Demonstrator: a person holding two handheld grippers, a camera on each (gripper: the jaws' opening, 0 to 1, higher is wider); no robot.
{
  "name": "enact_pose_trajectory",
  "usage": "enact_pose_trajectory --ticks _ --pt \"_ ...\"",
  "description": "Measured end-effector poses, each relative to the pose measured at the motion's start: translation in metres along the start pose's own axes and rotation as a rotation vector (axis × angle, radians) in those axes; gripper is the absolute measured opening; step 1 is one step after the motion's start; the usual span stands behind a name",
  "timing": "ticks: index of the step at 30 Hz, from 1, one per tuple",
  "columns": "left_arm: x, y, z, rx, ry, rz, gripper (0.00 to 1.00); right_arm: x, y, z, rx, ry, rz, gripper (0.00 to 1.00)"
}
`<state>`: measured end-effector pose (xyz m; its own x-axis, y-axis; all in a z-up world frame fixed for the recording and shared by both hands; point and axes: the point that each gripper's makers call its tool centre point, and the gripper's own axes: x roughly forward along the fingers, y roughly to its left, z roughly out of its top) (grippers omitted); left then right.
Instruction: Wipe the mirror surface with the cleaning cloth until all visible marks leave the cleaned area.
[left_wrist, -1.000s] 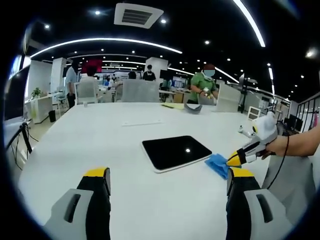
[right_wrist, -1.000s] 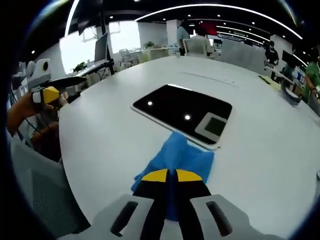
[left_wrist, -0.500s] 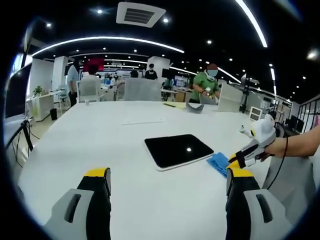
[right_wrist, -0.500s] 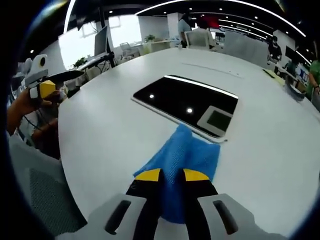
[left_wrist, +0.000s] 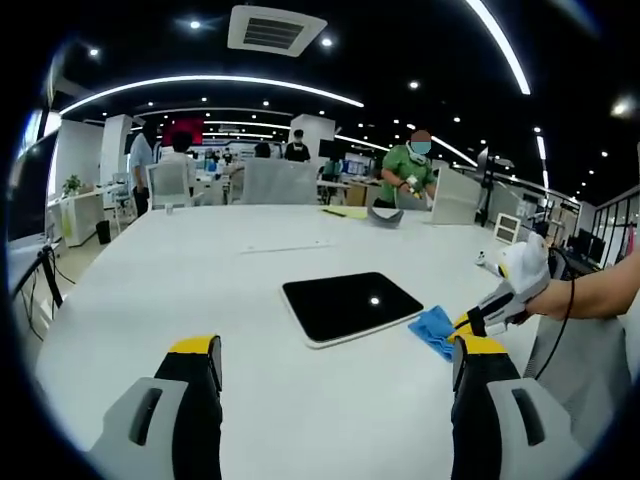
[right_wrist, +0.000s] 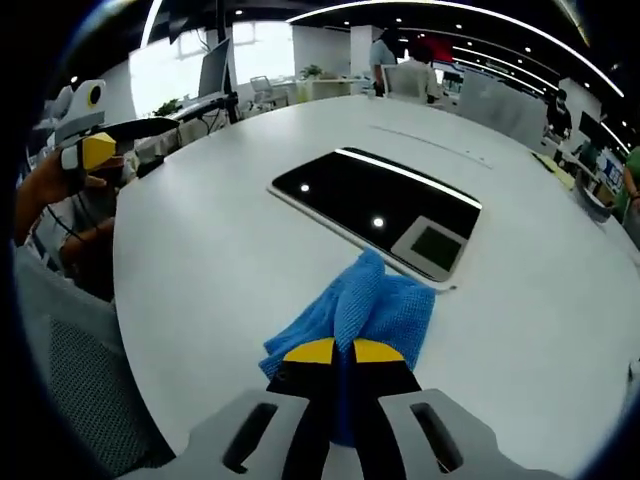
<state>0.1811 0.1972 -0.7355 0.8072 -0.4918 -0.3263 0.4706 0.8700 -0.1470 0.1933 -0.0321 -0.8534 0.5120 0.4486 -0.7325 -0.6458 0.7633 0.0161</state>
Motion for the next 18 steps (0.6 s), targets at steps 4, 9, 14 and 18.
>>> enact_pose_trajectory --ticks 4,9,14,18 --pt "-0.005 0.004 0.001 0.0 -0.002 0.012 0.97 -0.008 -0.002 0.012 0.04 -0.051 -0.001 0.0" --pt "-0.005 0.005 0.001 0.002 -0.002 0.015 0.97 -0.017 -0.006 0.023 0.051 -0.085 -0.005 0.0" --pt "-0.001 -0.001 0.003 0.01 -0.002 -0.001 0.97 -0.008 0.0 0.015 0.055 -0.052 0.025 0.0" --pt "-0.002 -0.001 0.004 0.01 -0.004 -0.004 0.97 -0.003 0.001 0.012 0.057 -0.04 0.016 0.16"
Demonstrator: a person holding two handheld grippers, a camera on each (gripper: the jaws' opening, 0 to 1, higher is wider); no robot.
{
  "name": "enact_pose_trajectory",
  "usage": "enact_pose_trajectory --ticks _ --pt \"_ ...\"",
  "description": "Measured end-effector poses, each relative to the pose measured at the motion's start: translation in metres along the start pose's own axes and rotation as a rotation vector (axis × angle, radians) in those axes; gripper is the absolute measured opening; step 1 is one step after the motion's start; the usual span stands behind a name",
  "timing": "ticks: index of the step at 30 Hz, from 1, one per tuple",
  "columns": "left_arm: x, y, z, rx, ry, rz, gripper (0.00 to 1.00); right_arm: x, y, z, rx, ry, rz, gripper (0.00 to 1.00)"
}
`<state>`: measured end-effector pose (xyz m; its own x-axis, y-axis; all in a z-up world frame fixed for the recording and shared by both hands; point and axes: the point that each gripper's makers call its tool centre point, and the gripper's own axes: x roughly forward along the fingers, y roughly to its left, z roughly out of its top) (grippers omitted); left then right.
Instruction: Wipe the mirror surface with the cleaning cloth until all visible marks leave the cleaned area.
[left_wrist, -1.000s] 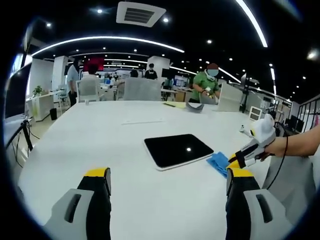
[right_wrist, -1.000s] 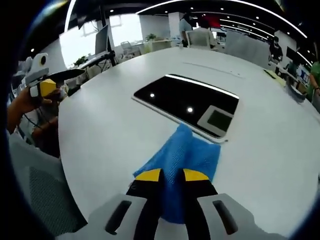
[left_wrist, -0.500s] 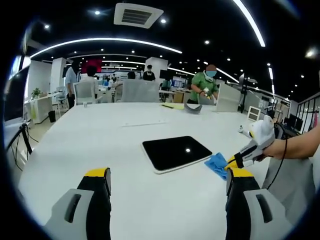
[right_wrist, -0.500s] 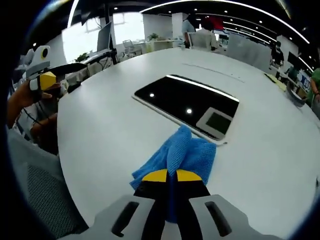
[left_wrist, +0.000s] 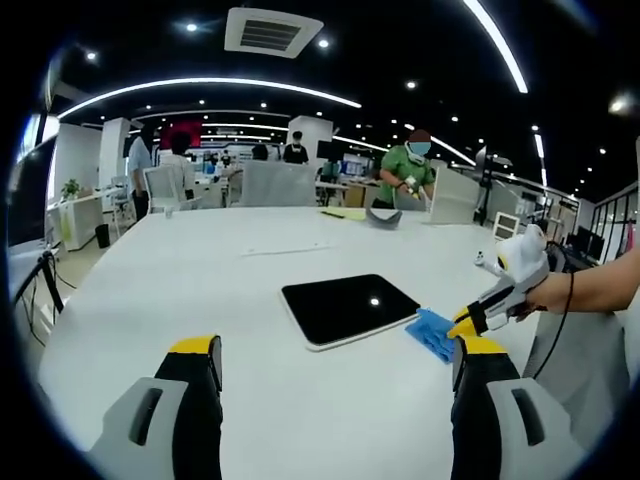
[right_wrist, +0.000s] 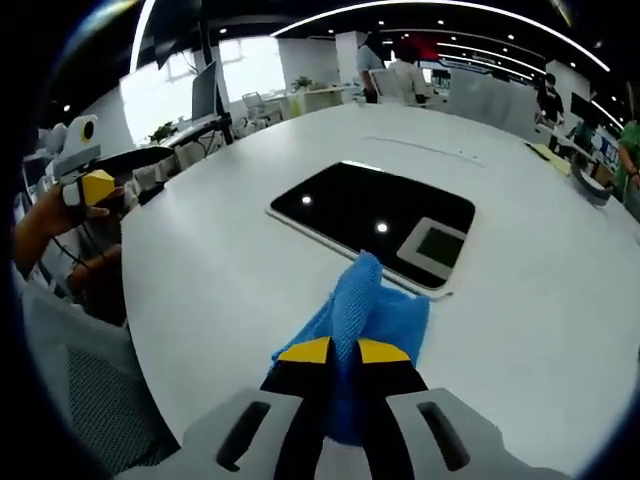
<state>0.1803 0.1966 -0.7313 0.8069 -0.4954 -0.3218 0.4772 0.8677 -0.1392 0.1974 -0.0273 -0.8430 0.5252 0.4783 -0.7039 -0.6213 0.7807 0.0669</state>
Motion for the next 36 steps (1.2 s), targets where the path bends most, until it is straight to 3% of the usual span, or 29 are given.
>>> enact_pose_trajectory --ticks 3,7,10,12,14,15,18,24,36 --pt "-0.003 0.003 -0.002 -0.001 0.007 0.007 0.96 0.006 0.004 -0.007 0.046 0.045 0.022 0.27" --pt "-0.004 0.005 -0.003 -0.007 0.007 0.014 0.96 0.007 0.002 -0.008 -0.084 0.071 -0.012 0.25" --pt "-0.003 0.005 -0.004 -0.009 0.009 0.013 0.96 0.007 0.005 -0.008 -0.09 0.055 -0.014 0.24" --pt "-0.002 0.004 -0.004 -0.01 0.008 0.012 0.96 0.007 0.009 -0.009 -0.105 0.045 0.001 0.18" --pt "0.0 0.002 -0.004 -0.011 0.009 0.009 0.96 0.009 0.021 -0.01 -0.168 0.048 0.033 0.03" --pt "0.001 0.001 -0.004 -0.01 0.009 0.007 0.96 0.009 0.016 -0.009 -0.217 0.06 -0.004 0.02" --pt "0.003 -0.001 -0.003 -0.008 0.007 0.0 0.96 0.008 0.015 -0.009 -0.131 0.052 0.017 0.01" --pt "-0.001 0.004 -0.001 -0.004 0.005 0.01 0.96 0.004 0.013 -0.004 -0.098 0.031 0.016 0.01" --pt "-0.001 0.003 0.0 0.004 0.004 0.011 0.96 -0.004 0.009 0.035 -0.075 -0.076 0.0 0.01"
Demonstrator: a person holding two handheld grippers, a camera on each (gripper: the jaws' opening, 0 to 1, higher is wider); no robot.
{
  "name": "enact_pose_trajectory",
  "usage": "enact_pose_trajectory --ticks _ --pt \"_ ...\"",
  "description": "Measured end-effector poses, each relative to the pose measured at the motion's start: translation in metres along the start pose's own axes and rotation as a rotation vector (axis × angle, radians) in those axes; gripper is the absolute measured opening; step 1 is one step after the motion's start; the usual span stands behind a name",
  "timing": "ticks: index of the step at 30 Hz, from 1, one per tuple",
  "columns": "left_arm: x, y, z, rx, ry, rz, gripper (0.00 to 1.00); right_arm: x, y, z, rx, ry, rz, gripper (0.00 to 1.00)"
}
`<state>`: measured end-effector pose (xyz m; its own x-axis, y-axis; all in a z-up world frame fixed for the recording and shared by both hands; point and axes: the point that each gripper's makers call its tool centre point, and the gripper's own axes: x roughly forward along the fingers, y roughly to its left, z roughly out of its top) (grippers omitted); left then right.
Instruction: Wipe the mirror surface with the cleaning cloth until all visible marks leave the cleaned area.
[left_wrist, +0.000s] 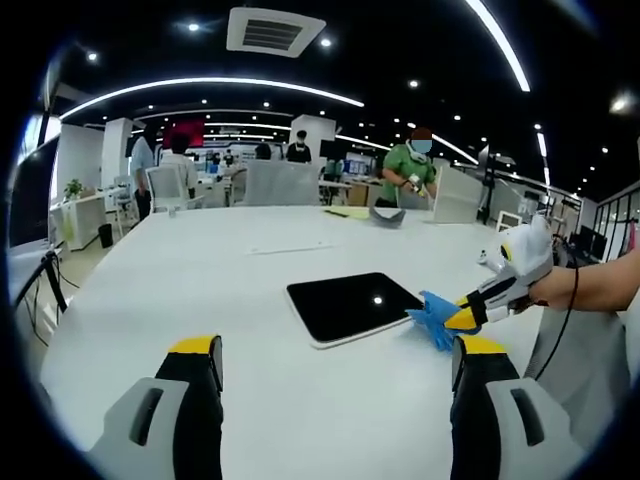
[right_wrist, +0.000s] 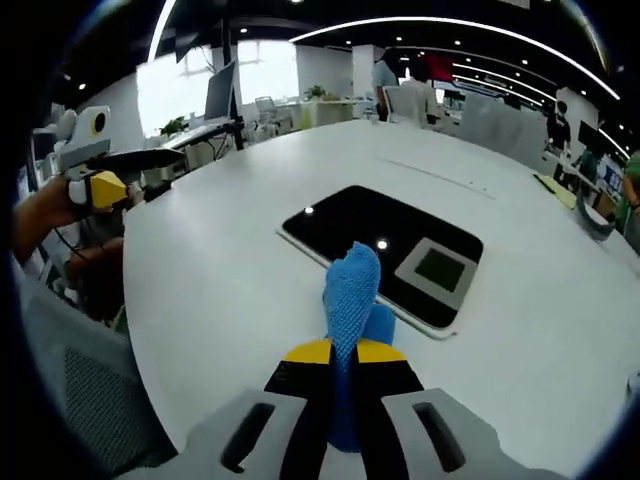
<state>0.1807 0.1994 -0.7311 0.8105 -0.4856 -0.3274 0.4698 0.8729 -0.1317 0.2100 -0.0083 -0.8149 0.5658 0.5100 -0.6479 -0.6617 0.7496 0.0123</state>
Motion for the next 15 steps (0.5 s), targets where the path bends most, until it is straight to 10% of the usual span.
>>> enact_pose_trajectory --ticks 15 --pt "0.0 -0.005 -0.002 0.013 0.012 -0.008 0.96 0.011 0.004 0.037 -0.008 -0.068 0.019 0.01"
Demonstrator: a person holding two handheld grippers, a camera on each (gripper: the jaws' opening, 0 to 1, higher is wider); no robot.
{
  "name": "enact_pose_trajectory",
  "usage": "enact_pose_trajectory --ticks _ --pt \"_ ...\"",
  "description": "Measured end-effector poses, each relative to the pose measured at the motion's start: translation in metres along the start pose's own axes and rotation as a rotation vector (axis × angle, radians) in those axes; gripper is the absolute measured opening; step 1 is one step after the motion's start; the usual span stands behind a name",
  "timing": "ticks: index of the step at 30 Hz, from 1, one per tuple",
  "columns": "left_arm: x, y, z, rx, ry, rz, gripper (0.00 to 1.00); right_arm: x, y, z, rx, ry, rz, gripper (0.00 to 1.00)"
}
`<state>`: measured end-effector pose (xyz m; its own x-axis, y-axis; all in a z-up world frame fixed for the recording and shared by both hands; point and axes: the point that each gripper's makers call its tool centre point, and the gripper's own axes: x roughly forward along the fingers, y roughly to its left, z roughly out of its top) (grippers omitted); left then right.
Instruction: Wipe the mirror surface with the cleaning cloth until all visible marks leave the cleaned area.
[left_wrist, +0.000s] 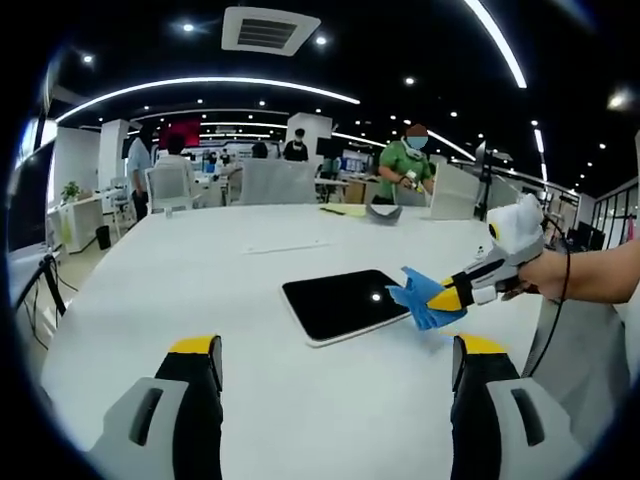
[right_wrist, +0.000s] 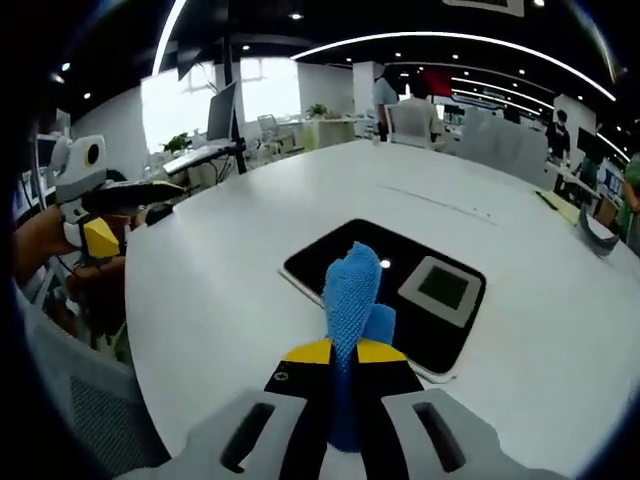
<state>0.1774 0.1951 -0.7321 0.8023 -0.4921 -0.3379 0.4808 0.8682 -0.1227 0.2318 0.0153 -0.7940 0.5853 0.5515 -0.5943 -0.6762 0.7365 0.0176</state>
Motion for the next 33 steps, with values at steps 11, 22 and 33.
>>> enact_pose_trajectory --ticks 11,22,33 --pt "0.001 -0.004 0.0 0.007 0.01 -0.008 0.96 0.018 -0.001 0.017 -0.008 -0.012 0.019 0.01" --pt "0.005 -0.004 0.002 0.005 0.018 -0.01 0.96 0.045 -0.003 0.04 -0.012 -0.029 0.035 0.01" --pt "0.013 0.0 0.0 0.0 0.036 -0.015 0.96 0.077 -0.011 0.056 0.006 -0.034 0.047 0.01"
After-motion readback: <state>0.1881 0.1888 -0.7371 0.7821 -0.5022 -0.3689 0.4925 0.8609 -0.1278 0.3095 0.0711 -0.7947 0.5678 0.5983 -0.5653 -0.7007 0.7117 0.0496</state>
